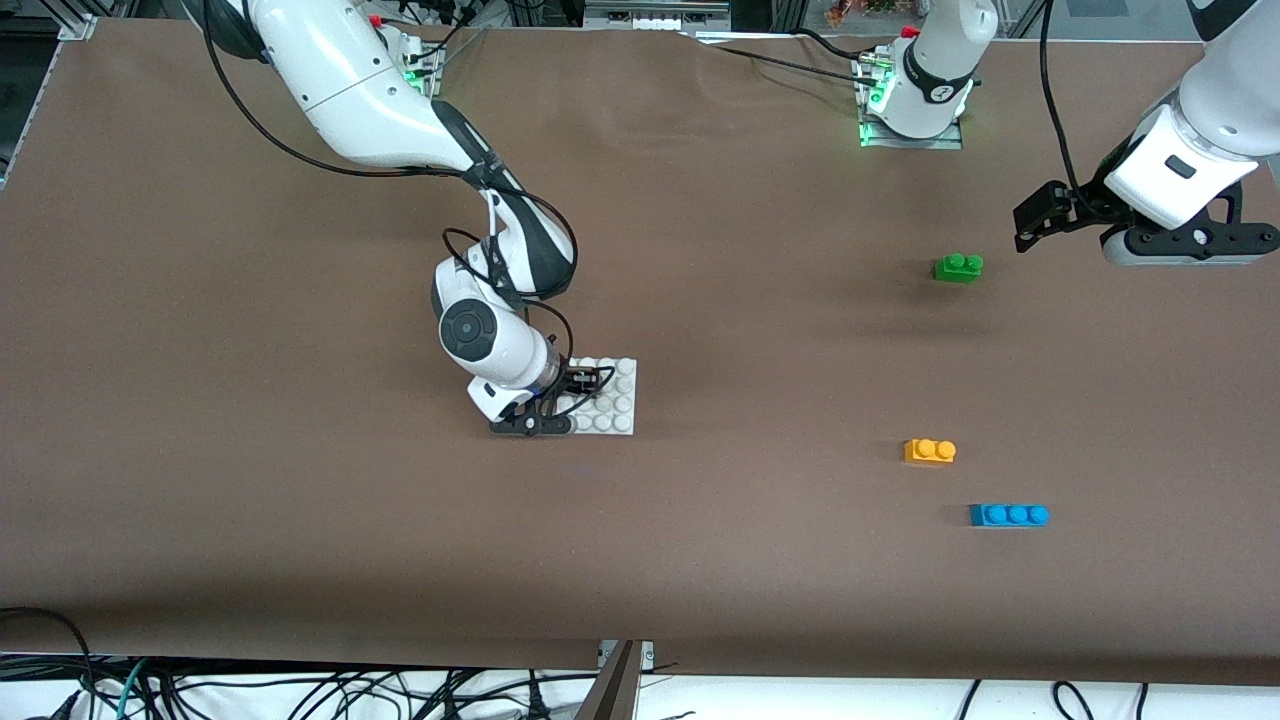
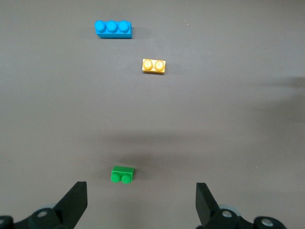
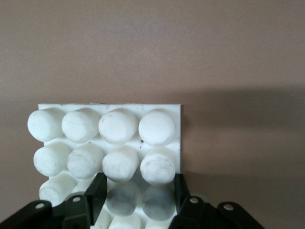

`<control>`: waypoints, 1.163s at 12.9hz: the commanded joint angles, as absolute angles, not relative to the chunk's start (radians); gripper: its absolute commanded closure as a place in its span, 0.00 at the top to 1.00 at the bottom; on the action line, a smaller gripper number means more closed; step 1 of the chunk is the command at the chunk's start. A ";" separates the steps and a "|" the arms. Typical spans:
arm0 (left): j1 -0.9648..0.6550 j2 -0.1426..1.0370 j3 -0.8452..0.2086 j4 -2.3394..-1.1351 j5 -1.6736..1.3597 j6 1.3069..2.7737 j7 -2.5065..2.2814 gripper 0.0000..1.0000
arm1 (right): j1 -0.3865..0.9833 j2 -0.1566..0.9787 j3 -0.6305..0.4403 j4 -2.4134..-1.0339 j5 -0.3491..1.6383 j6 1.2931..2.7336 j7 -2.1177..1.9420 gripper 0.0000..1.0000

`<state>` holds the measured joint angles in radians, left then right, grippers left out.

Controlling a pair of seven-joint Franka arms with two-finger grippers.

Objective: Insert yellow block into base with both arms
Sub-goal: 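Keep sliding the base plate toward the yellow block with the right gripper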

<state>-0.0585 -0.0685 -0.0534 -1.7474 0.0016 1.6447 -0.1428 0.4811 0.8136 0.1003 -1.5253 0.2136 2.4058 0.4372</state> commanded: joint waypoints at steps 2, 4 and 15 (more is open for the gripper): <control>-0.057 -0.061 -0.049 -1.726 -0.021 1.626 -0.120 1.00 | 0.511 0.848 0.104 -1.467 0.229 2.410 0.491 0.61; -0.057 -0.061 -0.049 -1.726 -0.021 1.626 -0.120 1.00 | 0.526 0.862 0.104 -1.442 0.229 2.410 0.512 0.61; -0.057 -0.061 -0.049 -1.726 -0.023 1.626 -0.120 1.00 | 0.615 0.914 0.104 -1.371 0.227 2.442 0.603 0.61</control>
<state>-0.0585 -0.0685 -0.0533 -1.7474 0.0016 1.6447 -0.1428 0.5985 0.8818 0.1020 -1.4158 0.2137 2.4207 0.5835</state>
